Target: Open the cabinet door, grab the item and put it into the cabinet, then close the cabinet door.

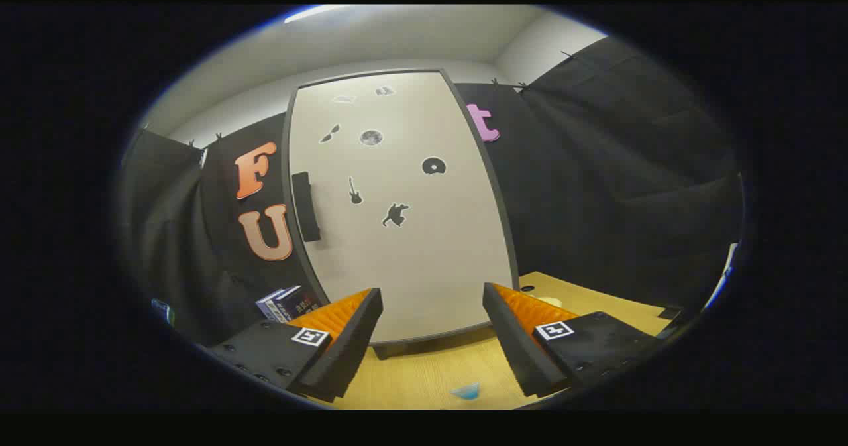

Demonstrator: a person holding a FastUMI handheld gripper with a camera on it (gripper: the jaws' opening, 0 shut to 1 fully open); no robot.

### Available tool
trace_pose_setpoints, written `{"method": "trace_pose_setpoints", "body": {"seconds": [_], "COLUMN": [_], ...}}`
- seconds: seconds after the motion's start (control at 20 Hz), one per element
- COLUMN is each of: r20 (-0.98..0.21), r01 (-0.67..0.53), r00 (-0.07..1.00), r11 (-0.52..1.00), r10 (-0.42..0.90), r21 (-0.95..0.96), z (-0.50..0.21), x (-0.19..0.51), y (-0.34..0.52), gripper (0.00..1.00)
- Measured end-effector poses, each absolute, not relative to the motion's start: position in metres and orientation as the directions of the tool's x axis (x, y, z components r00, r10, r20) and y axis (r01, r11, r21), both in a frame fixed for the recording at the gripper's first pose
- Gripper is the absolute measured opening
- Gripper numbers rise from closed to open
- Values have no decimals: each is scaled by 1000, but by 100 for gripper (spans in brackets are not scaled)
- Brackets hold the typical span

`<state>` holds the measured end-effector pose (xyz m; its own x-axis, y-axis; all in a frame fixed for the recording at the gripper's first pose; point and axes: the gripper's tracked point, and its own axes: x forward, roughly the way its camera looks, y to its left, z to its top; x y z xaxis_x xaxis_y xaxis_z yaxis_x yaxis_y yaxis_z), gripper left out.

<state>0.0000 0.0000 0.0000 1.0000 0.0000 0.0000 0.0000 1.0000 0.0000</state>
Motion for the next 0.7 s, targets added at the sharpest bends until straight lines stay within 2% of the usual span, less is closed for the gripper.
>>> {"method": "trace_pose_setpoints", "body": {"seconds": [0.7], "r20": [-12], "r01": [-34], "r00": [999], "r11": [999], "r10": [34], "r21": [-22], "z": [3], "x": [17], "y": [11], "gripper": [97]}}
